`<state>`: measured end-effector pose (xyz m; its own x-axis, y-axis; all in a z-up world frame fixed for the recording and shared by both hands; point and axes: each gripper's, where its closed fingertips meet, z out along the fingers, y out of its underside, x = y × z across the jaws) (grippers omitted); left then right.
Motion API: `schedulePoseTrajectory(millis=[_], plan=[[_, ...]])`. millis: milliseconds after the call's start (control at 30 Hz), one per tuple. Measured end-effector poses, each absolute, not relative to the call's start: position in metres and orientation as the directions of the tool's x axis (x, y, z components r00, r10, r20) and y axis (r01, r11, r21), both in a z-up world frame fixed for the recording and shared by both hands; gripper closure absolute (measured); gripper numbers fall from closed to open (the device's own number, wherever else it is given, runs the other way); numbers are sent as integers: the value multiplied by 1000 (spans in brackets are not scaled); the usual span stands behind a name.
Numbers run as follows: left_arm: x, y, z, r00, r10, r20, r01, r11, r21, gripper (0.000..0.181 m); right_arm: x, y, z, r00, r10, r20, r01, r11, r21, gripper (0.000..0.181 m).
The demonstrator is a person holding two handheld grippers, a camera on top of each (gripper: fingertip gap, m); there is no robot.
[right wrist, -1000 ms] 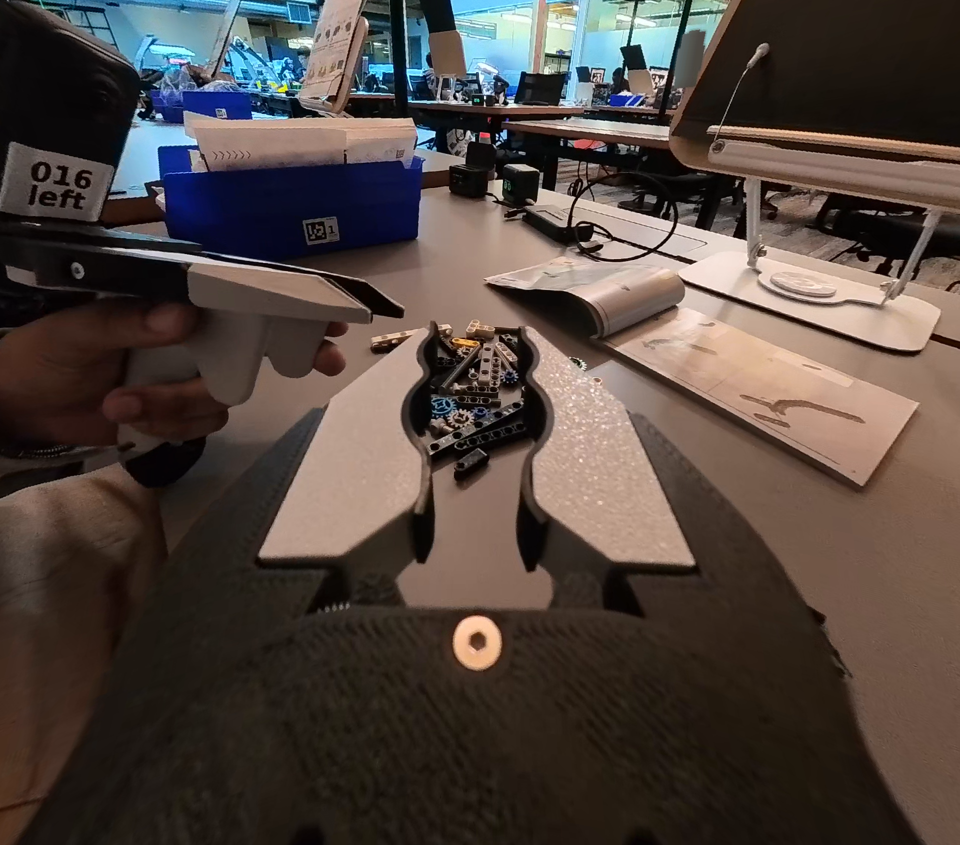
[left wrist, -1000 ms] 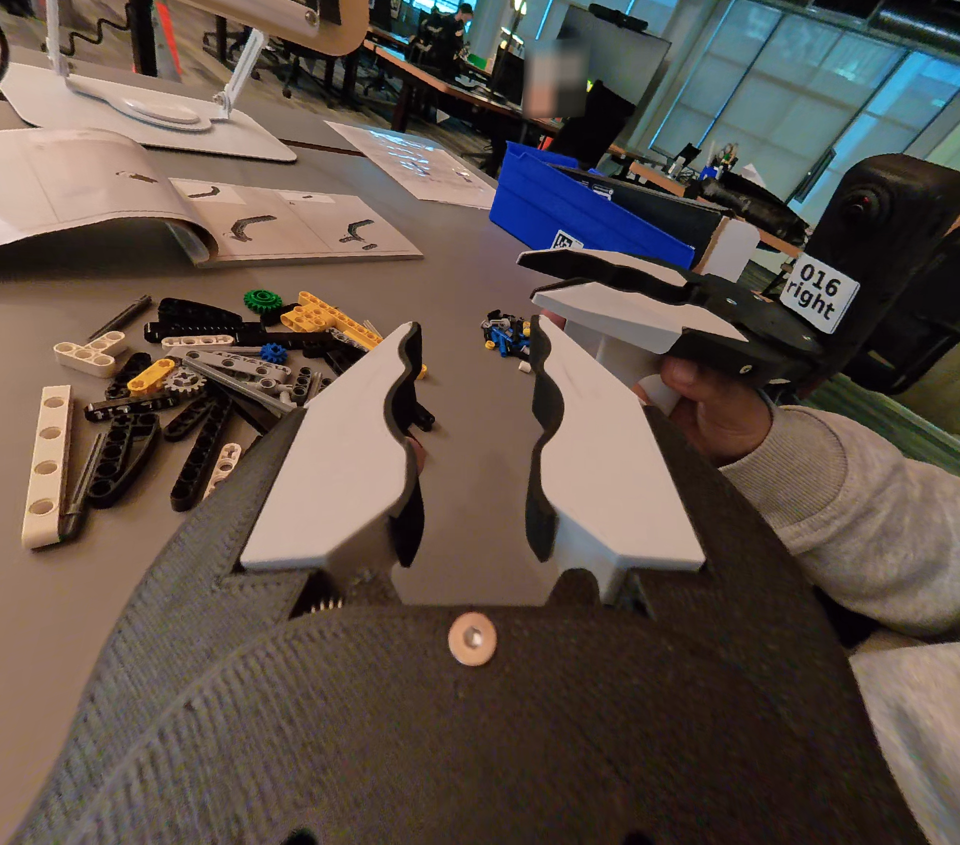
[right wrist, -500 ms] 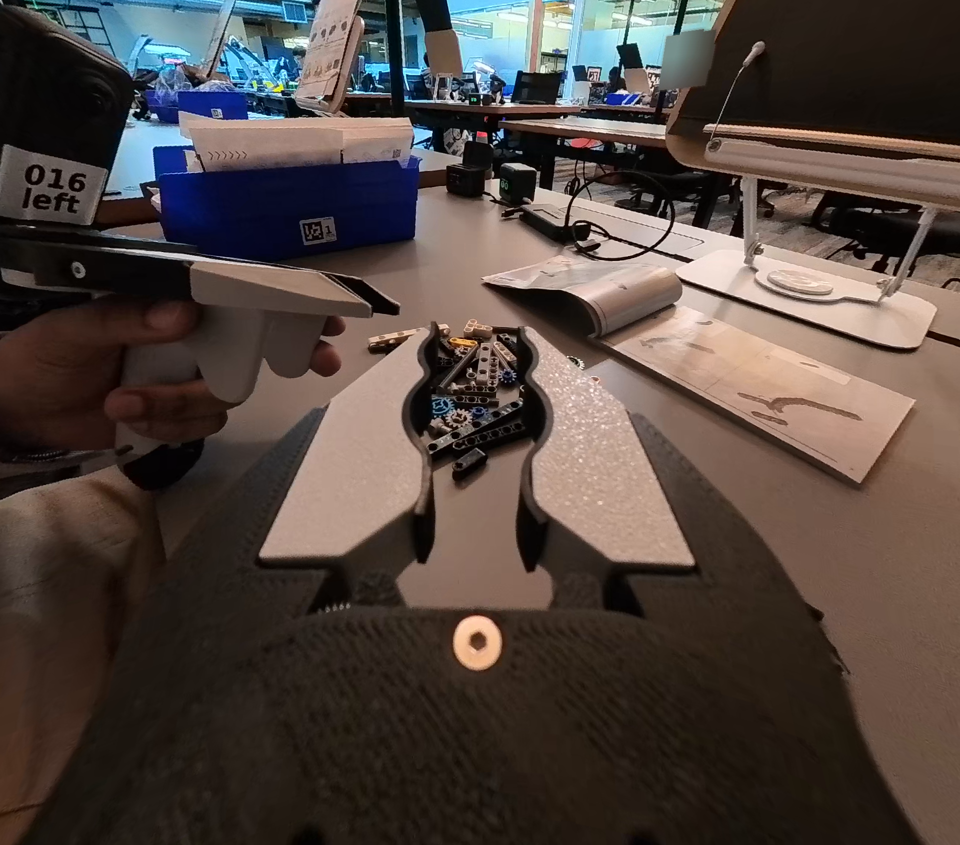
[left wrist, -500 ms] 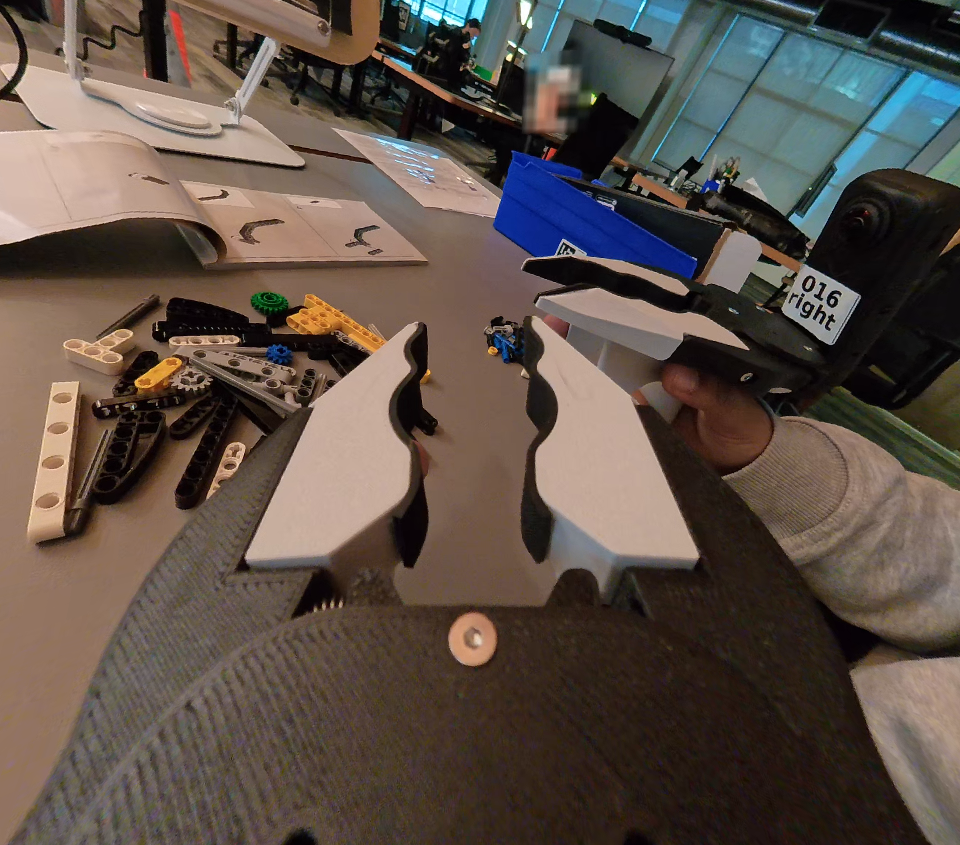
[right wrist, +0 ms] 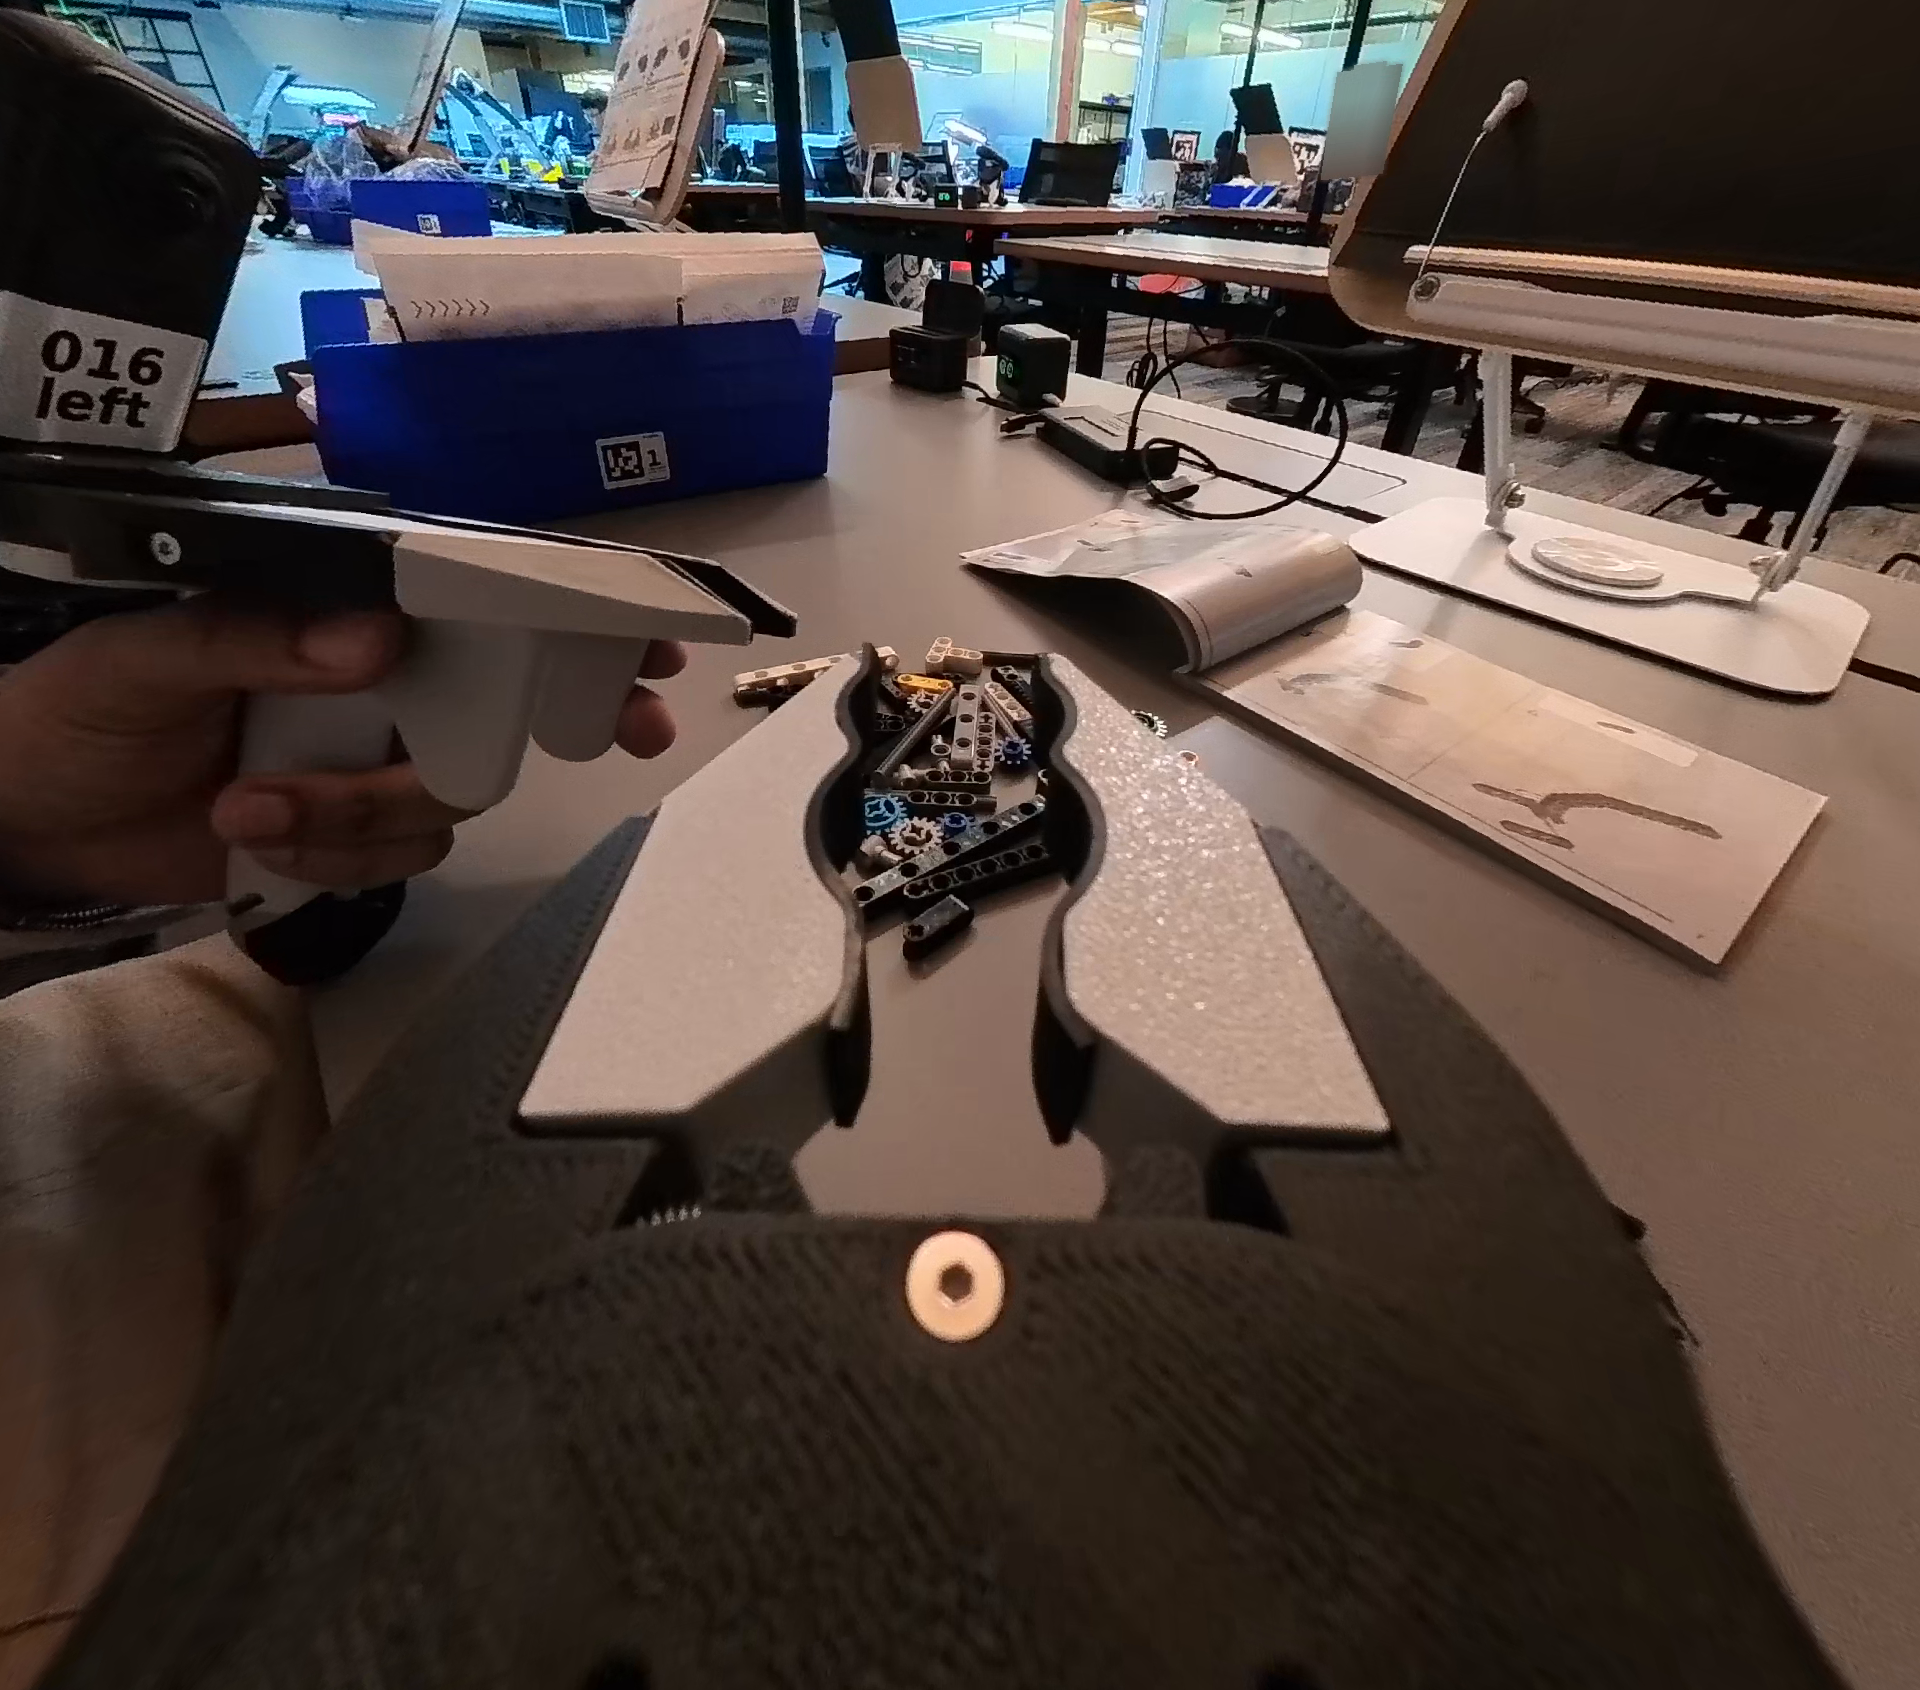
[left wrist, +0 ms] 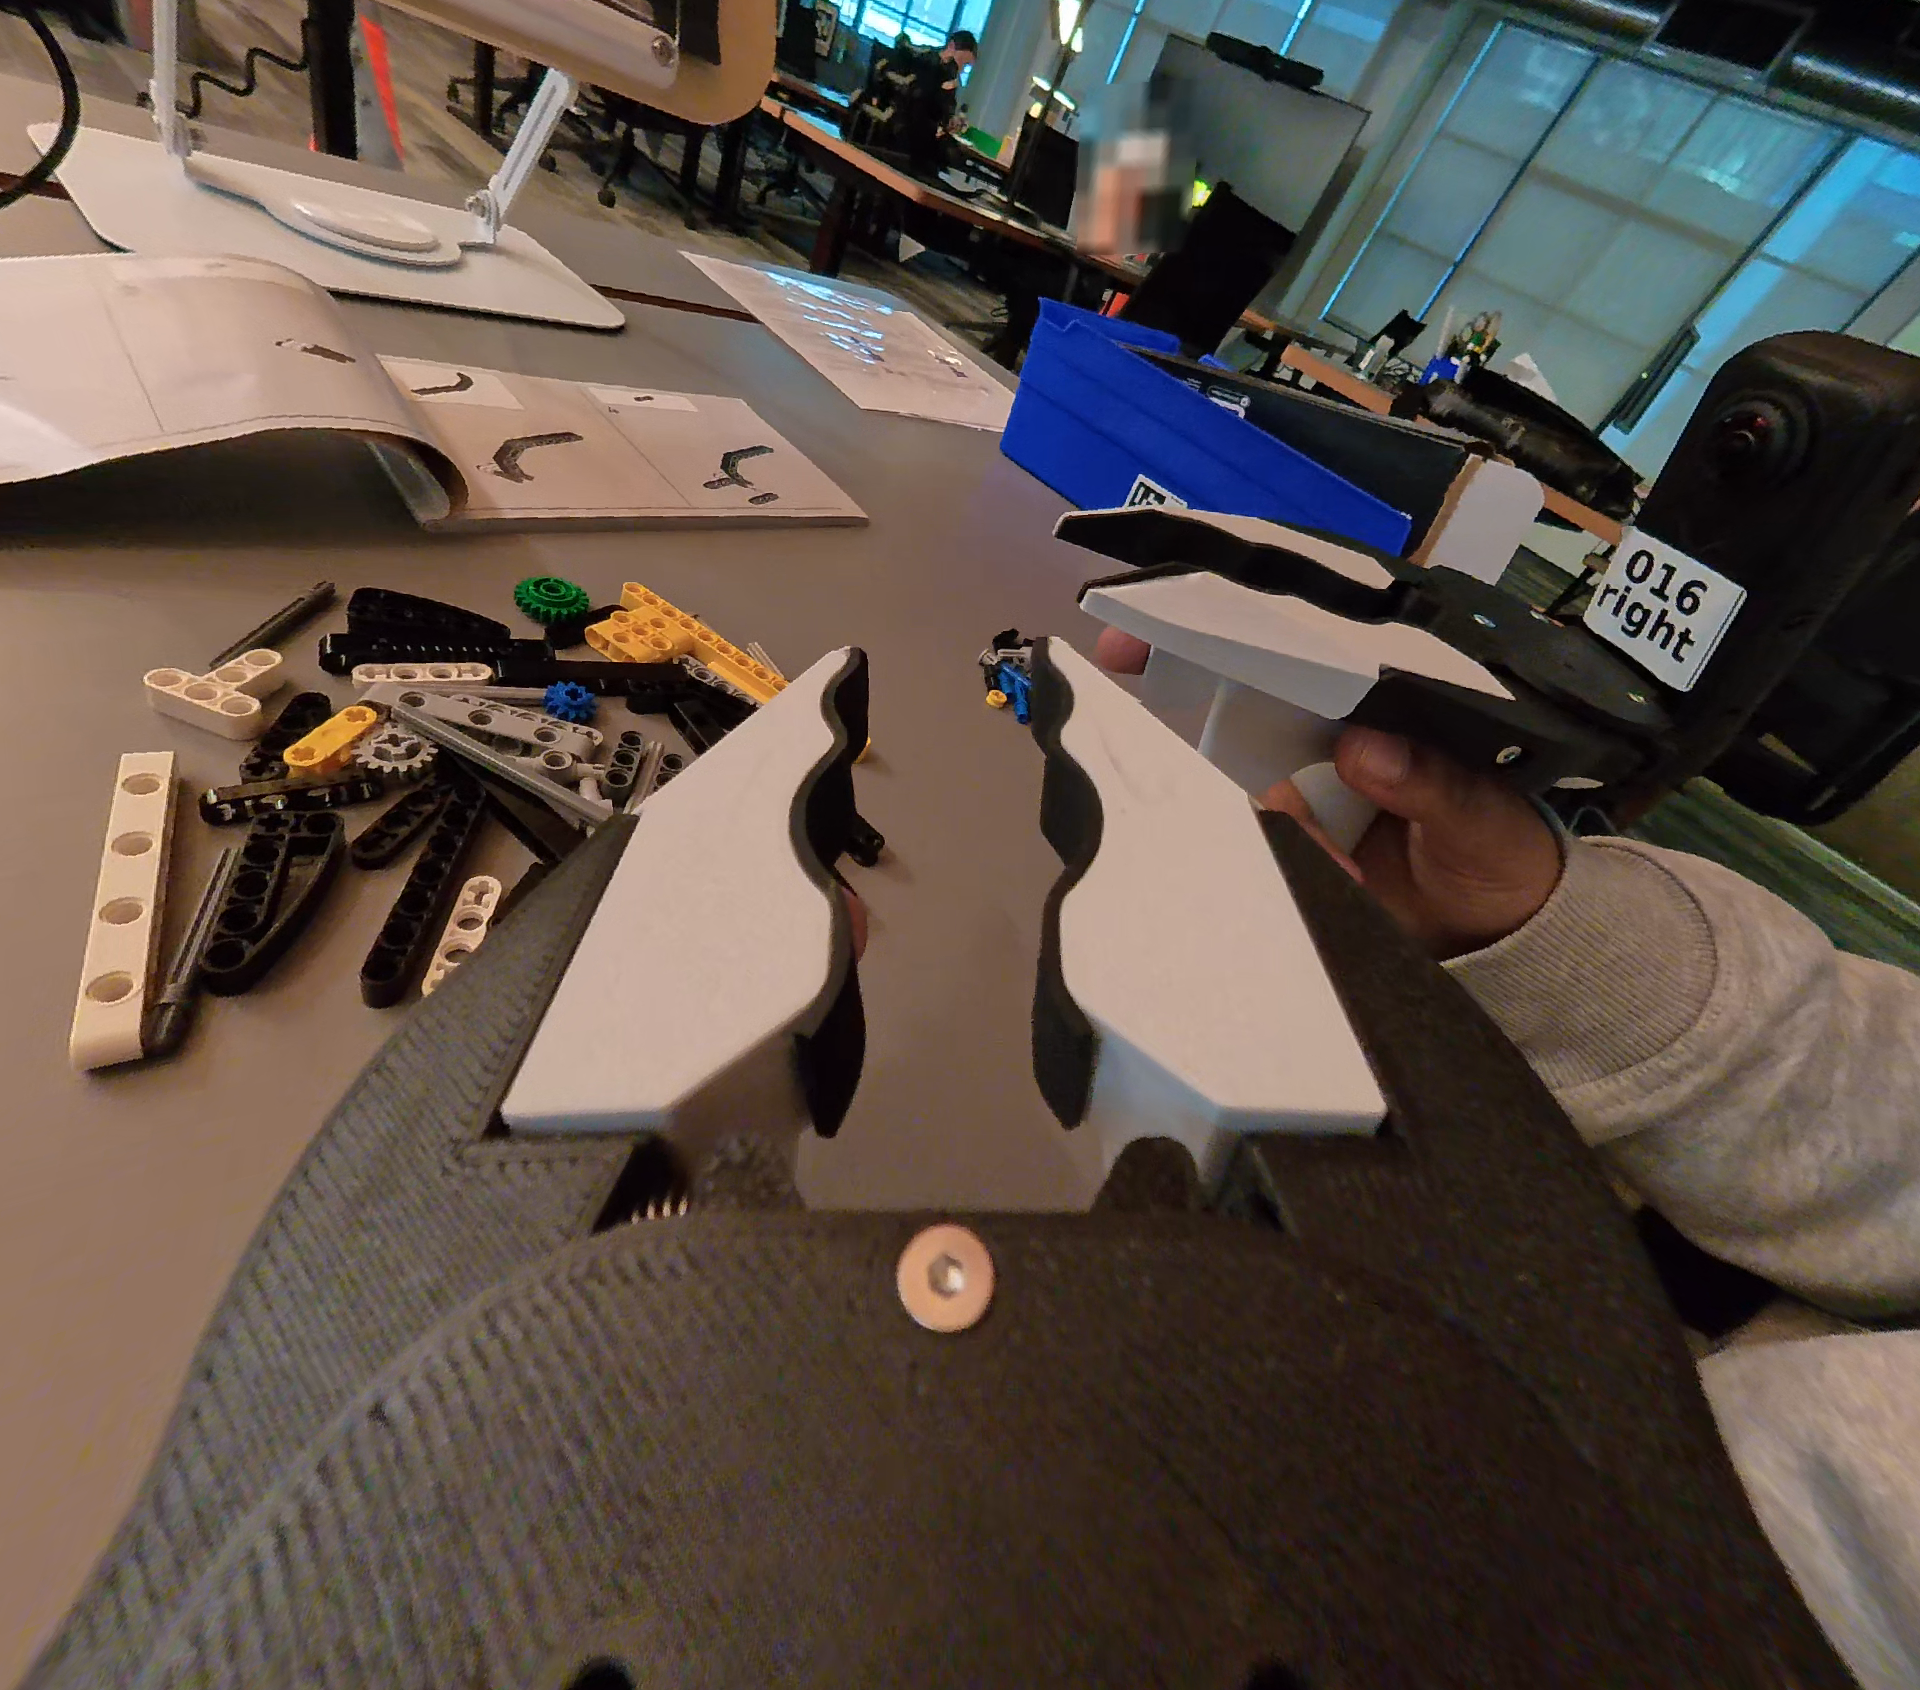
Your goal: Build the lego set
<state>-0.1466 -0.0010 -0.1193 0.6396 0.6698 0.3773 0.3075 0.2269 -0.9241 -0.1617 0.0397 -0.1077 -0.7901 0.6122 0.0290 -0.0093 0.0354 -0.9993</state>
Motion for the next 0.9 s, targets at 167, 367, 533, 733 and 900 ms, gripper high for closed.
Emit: schedulePoseTrajectory(millis=[167, 367, 533, 733, 900], plan=[[-147, -1, -121, 634, 676, 375, 309, 223, -924, 153, -162, 40, -108, -790, 612, 29, -9, 36, -999, 154], [-149, -2, -123, 619, 691, 373, 313, 219, -924, 162, -162, 39, -108, -790, 613, 29, -8, 37, -999, 154], [-147, 0, -126, 621, 692, 368, 328, 198, -924, 181, -162, 39, -109, -790, 613, 29, -6, 40, -999, 154], [-144, 8, -129, 641, 669, 376, 355, 175, -918, 181, -162, 38, -110, -789, 614, 34, -8, 46, -999, 154], [-143, 10, -130, 650, 646, 400, 376, 184, -908, 181, -163, 38, -110, -788, 615, 34, -7, 47, -999, 154]])
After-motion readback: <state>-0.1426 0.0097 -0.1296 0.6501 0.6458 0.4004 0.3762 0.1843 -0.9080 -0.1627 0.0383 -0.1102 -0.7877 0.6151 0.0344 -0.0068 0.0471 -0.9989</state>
